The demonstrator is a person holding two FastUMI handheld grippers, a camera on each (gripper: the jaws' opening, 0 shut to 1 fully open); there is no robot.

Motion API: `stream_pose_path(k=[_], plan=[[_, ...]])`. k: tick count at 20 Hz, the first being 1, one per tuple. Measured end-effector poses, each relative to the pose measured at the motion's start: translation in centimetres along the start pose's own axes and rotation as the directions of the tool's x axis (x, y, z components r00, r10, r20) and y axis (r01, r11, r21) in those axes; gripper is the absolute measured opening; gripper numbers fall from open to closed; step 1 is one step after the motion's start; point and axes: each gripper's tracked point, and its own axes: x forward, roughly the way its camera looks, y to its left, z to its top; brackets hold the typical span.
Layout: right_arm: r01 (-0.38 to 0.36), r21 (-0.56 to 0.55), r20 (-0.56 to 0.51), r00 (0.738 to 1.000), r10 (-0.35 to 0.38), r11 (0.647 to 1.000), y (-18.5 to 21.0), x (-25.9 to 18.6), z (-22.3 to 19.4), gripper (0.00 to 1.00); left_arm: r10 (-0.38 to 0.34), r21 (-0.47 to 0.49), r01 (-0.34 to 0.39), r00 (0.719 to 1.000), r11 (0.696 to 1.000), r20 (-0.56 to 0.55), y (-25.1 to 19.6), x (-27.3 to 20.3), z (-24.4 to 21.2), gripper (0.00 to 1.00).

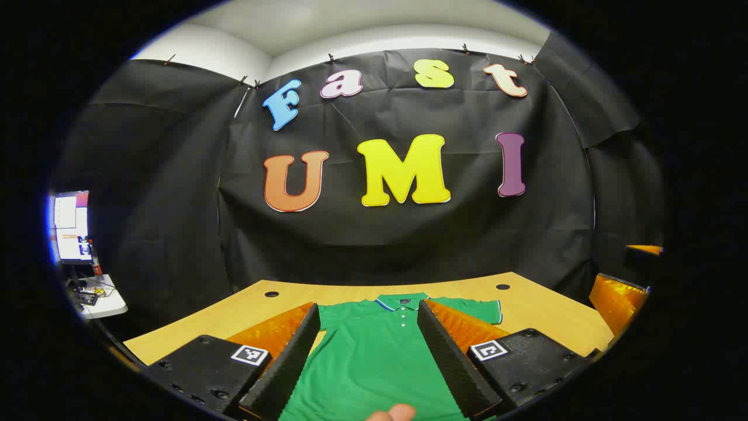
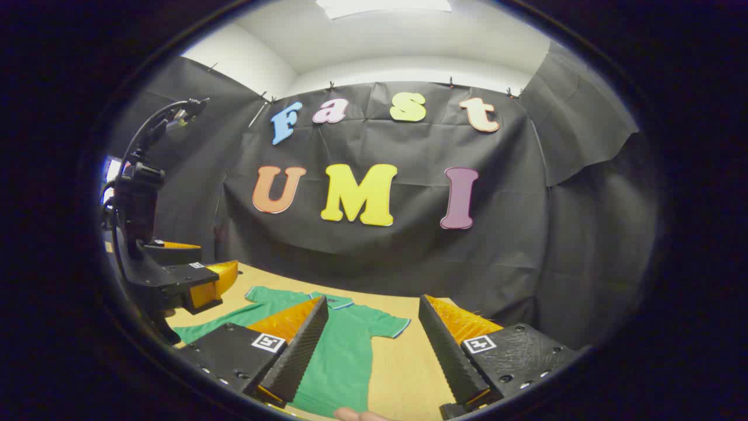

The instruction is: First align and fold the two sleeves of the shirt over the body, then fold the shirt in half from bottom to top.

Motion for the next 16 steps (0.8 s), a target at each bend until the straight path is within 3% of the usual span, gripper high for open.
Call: stream_pose_path(k=[3, 16], plan=[[-0.038, 0.038, -0.033, 0.999, 0.039, 0.999, 0.6, 0.1, -0.8, 0.95, -0.021, -0.007, 0.021, 1.0, 1.0, -0.005, -0.7, 0.0, -0.1, 1.0], [-0.071, 0.075, -0.072, 0.995, 0.076, 0.995, 0.6, 0.6, -2.2, 0.95, -0.019, 0.012, 0.019, 1.0, 1.0, 0.013, -0.8, -0.1, -0.1, 1.0]])
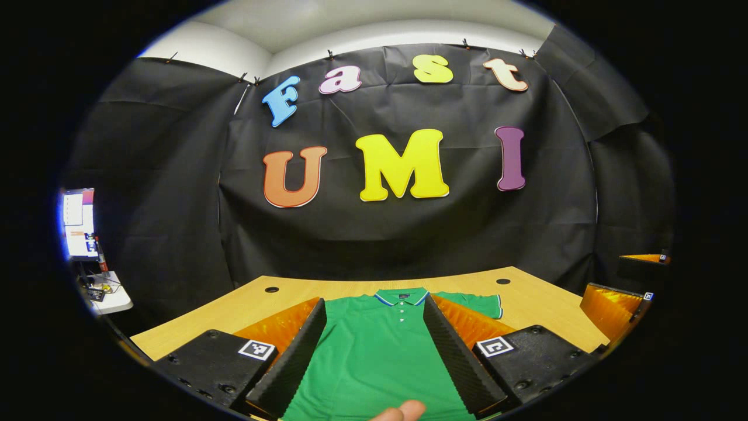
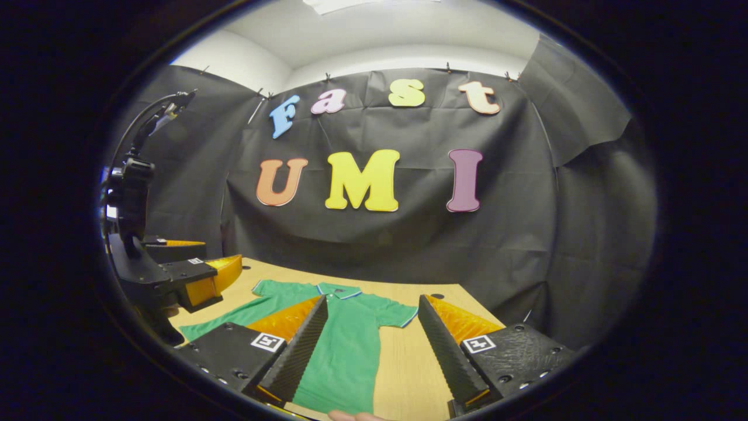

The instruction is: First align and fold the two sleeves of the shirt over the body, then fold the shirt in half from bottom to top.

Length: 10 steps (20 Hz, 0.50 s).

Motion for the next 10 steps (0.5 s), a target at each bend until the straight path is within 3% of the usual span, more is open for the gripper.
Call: stream_pose_path(k=[10], plan=[[-0.015, -0.006, -0.024, 1.0, 0.014, 1.0, 0.23, 0.21, -0.96, 0.95, -0.016, 0.002, 0.016, 1.0, 1.0, -0.01, -0.53, 0.14, -0.39, 1.0]])
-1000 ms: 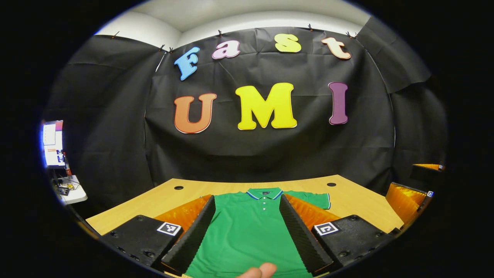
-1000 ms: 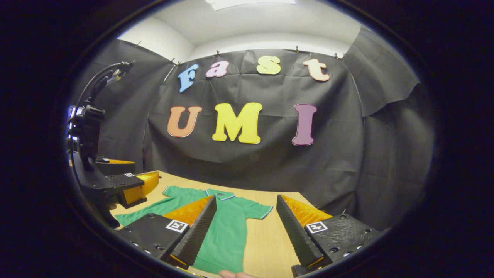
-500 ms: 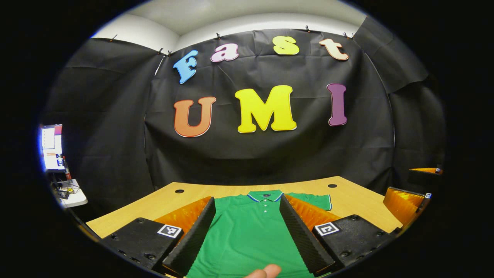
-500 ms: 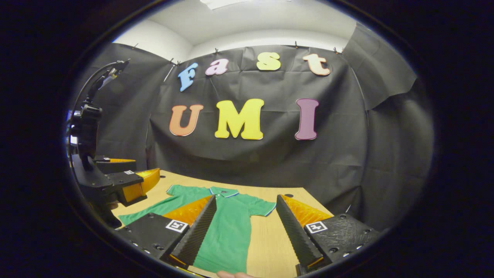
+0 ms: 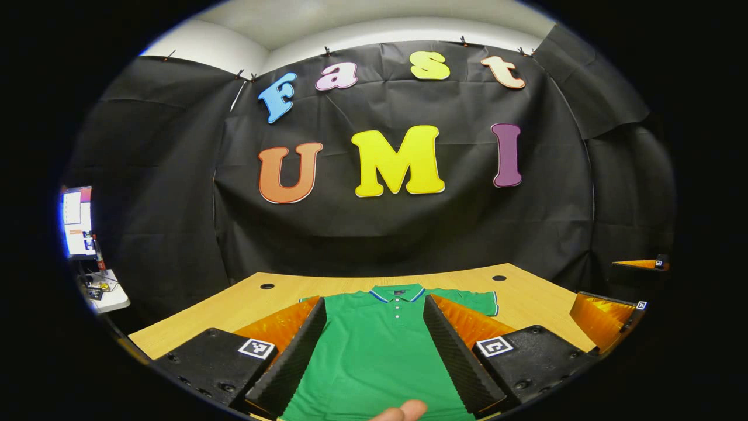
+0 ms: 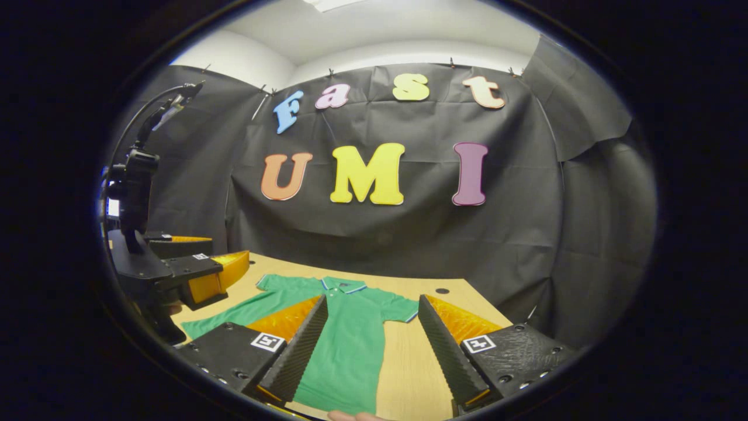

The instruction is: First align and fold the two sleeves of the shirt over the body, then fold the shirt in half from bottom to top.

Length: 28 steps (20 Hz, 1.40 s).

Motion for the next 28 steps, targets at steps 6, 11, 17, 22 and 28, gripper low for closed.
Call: stream_pose_path(k=[6, 11, 17, 22, 28], plan=[[0.005, 0.001, -0.012, 1.0, -0.005, 1.0, -0.3, 0.3, -0.5, 0.95, 0.002, 0.001, -0.002, 1.0, 1.0, -0.013, 0.1, 0.3, -0.5, 1.0], [0.01, 0.009, -0.024, 1.0, -0.01, 1.0, -0.6, 0.5, -0.9, 0.95, -0.001, 0.003, 0.001, 1.0, 1.0, -0.015, 0.0, 0.3, -0.5, 1.0], [0.024, 0.005, -0.019, 1.0, -0.024, 1.0, -1.3, 1.0, -0.6, 0.95, -0.008, 0.001, 0.008, 1.0, 1.0, -0.023, -0.3, 0.5, -0.9, 1.0], [0.054, 0.006, -0.013, 0.998, -0.054, 0.999, -2.6, 2.8, 0.3, 0.95, -0.014, 0.011, 0.015, 1.0, 1.0, -0.028, -0.7, 0.7, -1.1, 1.0], [0.085, 0.005, -0.014, 0.996, -0.085, 0.996, -4.4, 7.1, 1.9, 0.95, -0.01, 0.003, 0.01, 0.999, 1.0, -0.039, -0.5, 0.8, -1.5, 1.0]])
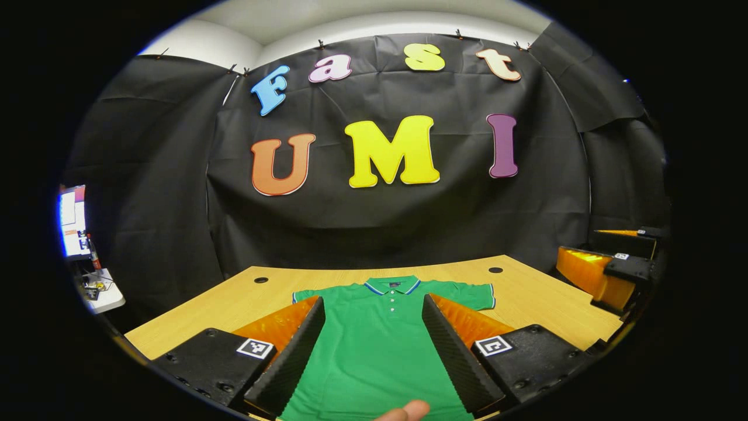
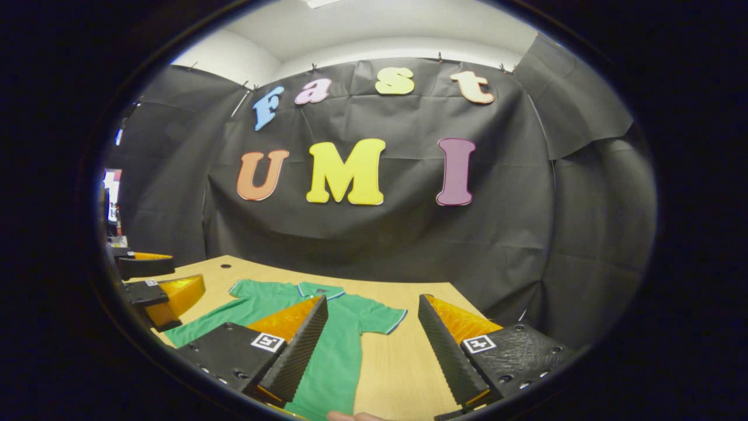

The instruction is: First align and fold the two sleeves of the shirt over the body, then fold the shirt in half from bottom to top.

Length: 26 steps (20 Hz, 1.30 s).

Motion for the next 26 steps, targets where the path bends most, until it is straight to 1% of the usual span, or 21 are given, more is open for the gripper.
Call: stream_pose_path(k=[2, 3, 5, 6, 9, 12, 15, 17, 19, 21, 23, 24, 25, 26], plan=[[0.009, 0.013, -0.014, 1.0, -0.009, 1.0, -0.8, 2.1, 0.0, 0.96, -0.001, -0.003, 0.001, 1.0, 1.0, -0.007, -0.1, 0.2, -0.2, 1.0], [0.014, 0.026, -0.014, 1.0, -0.013, 1.0, -1.2, 3.3, 0.2, 0.95, 0.0, -0.001, 0.0, 1.0, 1.0, -0.01, 0.0, 0.2, -0.3, 1.0], [0.035, 0.059, -0.021, 0.999, -0.034, 0.998, -2.6, 6.4, 0.2, 0.96, 0.01, 0.004, -0.01, 1.0, 1.0, -0.014, 0.3, 0.5, -0.4, 1.0], [0.043, 0.058, -0.027, 0.999, -0.041, 0.997, -3.1, 8.1, -0.2, 0.95, 0.013, 0.003, -0.012, 1.0, 1.0, -0.019, 0.4, 0.6, -0.6, 1.0], [0.102, 0.012, -0.086, 0.991, -0.1, 0.995, -5.6, 13.1, -2.4, 0.95, 0.001, -0.021, -0.002, 1.0, 1.0, -0.027, 0.3, 1.0, -0.9, 1.0], [0.14, -0.07, -0.16, 0.976, -0.149, 0.988, -7.4, 18.1, -6.3, 0.95, -0.001, -0.027, 0.0, 1.0, 1.0, -0.028, 0.1, 1.3, -0.9, 1.0], [0.123, -0.11, -0.276, 0.949, -0.15, 0.986, -7.4, 22.2, -11.7, 0.95, -0.007, -0.028, 0.006, 0.999, 1.0, -0.042, -0.2, 1.6, -1.6, 1.0], [0.113, -0.097, -0.345, 0.928, -0.14, 0.989, -6.6, 24.7, -15.4, 0.95, -0.01, -0.02, 0.009, 0.998, 1.0, -0.055, -0.4, 1.8, -1.9, 1.0], [0.117, -0.07, -0.403, 0.905, -0.135, 0.991, -5.9, 26.0, -18.4, 0.96, -0.008, -0.012, 0.007, 0.998, 1.0, -0.059, -0.4, 1.9, -2.1, 1.0], [0.145, -0.058, -0.426, 0.891, -0.156, 0.988, -5.8, 27.5, -19.9, 0.95, -0.008, -0.017, 0.007, 0.998, 1.0, -0.066, -0.2, 2.2, -2.2, 1.0], [0.165, 0.014, -0.447, 0.883, -0.142, 0.986, -4.9, 28.5, -20.2, 0.94, 0.003, -0.02, -0.005, 0.997, 1.0, -0.073, 0.3, 2.4, -2.5, 1.0], [0.172, 0.045, -0.473, 0.871, -0.13, 0.984, -4.7, 28.5, -20.7, 0.92, 0.01, -0.022, -0.012, 0.997, 1.0, -0.078, 0.5, 2.4, -2.5, 1.0], [0.184, 0.059, -0.523, 0.843, -0.127, 0.981, -4.6, 28.2, -21.5, 0.94, 0.016, -0.022, -0.018, 0.997, 1.0, -0.082, 0.7, 2.5, -2.5, 1.0], [0.189, 0.095, -0.548, 0.83, -0.107, 0.977, -4.2, 27.7, -21.4, 0.92, 0.017, -0.019, -0.019, 0.997, 1.0, -0.08, 0.7, 2.5, -2.5, 1.0]])
